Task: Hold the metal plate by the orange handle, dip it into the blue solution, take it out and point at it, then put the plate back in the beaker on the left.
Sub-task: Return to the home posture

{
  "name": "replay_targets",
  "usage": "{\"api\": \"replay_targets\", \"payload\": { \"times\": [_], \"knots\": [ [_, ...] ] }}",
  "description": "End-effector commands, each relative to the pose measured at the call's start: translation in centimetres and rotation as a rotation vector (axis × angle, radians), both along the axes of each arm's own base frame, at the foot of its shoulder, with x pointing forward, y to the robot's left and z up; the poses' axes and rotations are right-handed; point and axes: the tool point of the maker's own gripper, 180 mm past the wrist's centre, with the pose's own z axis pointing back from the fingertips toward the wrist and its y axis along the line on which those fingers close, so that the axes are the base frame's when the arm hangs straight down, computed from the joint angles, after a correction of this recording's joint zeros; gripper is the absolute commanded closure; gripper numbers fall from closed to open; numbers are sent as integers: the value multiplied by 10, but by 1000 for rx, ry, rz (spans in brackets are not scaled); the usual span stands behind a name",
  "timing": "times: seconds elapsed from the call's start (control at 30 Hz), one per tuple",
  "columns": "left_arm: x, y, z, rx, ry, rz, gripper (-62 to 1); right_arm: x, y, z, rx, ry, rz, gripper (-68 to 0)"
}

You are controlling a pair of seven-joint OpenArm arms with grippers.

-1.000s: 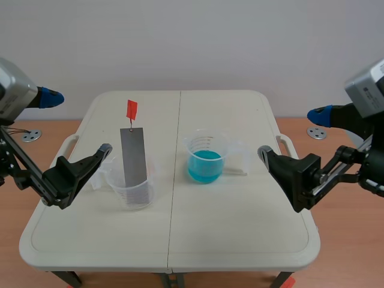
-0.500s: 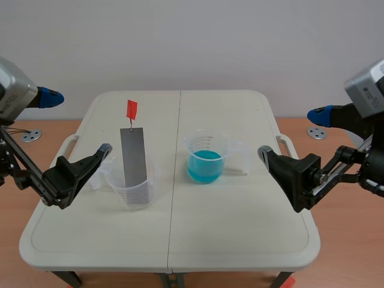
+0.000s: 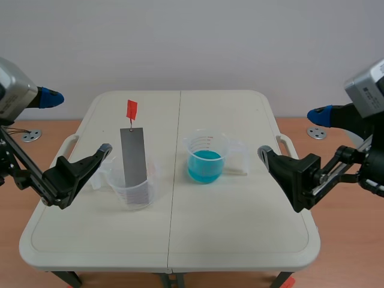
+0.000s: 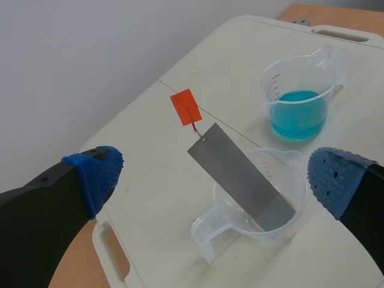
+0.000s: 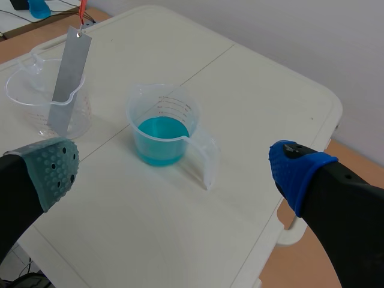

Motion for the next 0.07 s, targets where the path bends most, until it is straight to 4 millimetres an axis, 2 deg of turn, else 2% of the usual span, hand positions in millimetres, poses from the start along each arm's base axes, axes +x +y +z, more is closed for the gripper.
{"api": "replay_targets", "payload": {
  "times": [0.0,0.03],
  "knots": [
    [1,-3,6,-23,-16,5,-623,3,0,9,15,-28,-2,-663],
    [1,-3,6,-27,-16,6,-623,3,0,9,15,-28,-2,-663]
  ]
}}
